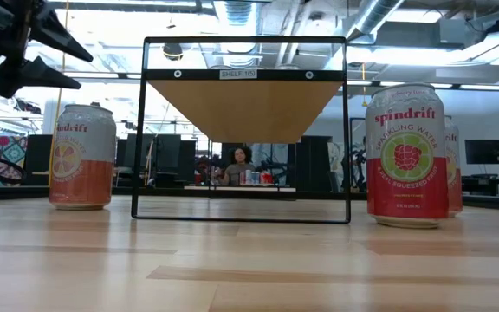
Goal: Place canned beverage on shelf
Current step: Put the top right orange-white soda can on the shelf
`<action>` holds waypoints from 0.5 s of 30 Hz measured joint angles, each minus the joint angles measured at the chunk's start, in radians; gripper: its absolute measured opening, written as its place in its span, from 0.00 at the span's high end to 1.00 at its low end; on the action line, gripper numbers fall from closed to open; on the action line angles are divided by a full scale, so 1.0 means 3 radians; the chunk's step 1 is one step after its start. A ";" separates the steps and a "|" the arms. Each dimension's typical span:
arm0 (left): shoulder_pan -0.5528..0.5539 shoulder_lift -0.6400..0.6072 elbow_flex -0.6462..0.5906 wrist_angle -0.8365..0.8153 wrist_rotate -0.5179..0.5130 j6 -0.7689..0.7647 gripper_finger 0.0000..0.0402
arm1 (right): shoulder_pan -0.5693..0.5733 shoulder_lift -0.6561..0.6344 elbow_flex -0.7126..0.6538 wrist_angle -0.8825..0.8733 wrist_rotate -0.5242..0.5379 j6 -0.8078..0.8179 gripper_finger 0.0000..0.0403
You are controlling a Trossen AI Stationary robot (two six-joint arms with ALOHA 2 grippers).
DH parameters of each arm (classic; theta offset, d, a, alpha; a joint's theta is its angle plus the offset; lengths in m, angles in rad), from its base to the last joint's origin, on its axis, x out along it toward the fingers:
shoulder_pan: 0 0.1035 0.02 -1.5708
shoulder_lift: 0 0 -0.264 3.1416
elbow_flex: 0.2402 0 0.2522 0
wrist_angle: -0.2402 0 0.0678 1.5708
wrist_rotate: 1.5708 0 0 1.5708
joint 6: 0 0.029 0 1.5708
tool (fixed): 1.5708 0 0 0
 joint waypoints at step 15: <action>0.0000 0.0001 0.0000 0.0155 0.0583 0.0517 0.33 | 0.0684 0.0191 0.0067 -0.1827 0.0008 0.1589 0.23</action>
